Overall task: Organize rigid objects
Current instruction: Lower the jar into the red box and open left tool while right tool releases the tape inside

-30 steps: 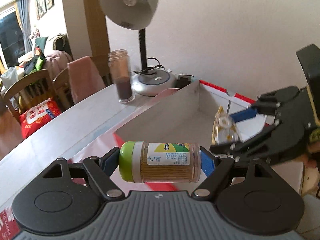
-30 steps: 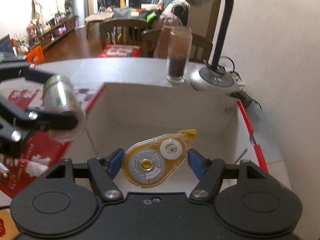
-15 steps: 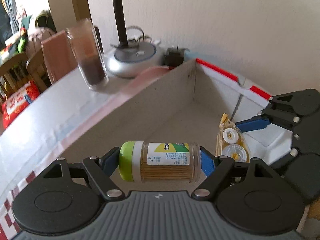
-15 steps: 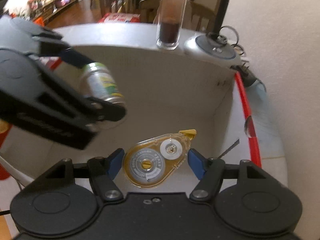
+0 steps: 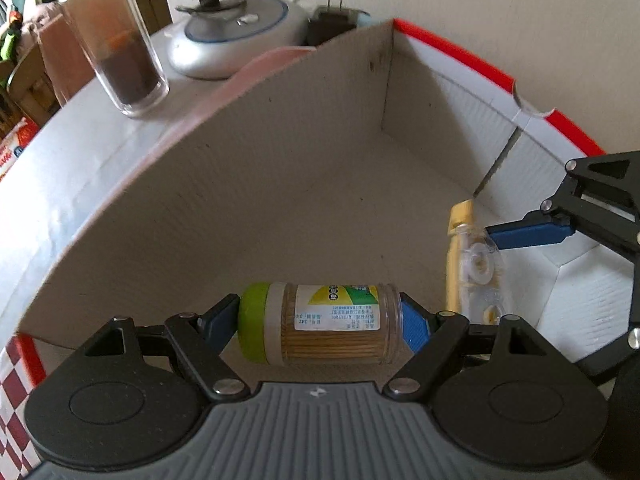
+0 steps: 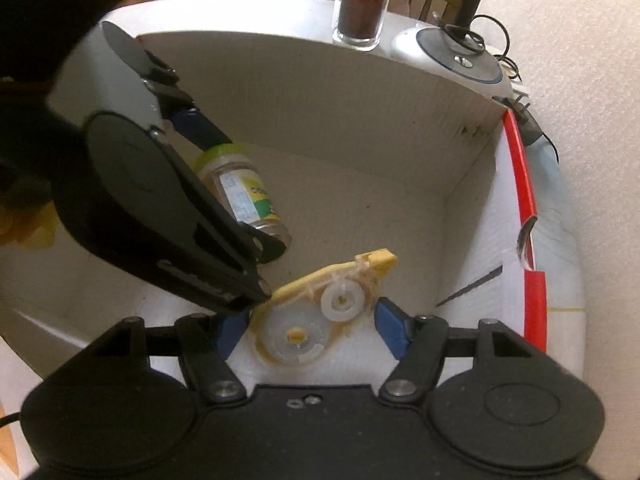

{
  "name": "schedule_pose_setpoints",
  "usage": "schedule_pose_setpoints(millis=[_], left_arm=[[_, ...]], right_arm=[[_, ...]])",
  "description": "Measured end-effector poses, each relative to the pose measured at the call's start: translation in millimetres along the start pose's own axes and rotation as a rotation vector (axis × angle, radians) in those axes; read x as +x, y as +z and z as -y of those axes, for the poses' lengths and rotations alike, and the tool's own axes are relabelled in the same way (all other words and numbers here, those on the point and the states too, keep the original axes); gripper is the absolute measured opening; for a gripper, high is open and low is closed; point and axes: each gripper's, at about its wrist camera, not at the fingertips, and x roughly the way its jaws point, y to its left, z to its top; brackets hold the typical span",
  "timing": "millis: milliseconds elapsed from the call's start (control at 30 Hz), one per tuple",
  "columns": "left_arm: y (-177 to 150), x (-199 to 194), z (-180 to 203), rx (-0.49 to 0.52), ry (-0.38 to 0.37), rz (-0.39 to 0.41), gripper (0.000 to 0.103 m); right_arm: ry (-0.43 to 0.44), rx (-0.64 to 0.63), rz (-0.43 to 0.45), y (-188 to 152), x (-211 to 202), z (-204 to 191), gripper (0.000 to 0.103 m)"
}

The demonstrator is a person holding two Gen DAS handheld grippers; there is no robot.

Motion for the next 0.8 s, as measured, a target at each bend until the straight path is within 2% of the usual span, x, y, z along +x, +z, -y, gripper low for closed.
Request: schedule_pose_setpoints(millis=[267,567,800], left_arm=[[1.4,1.2,3.6,0.016,0.004,-0.006,0.082],[-12.3,-36.9,-0.6,-0.017,-0.006,0.090,0.082],[-31.5,-81.7,-8.3,-0.075,-0.009,0.201,0.082]], right_arm=[[0.008,0.011,0.009,1.3,-0.8,2.6,0.072],[0.007,0.047,0.068,-5.6,-17.4,-1.4,0.074],[-0.012,0.095,0.146,-13.6,-41.7,-11.6,0.075]])
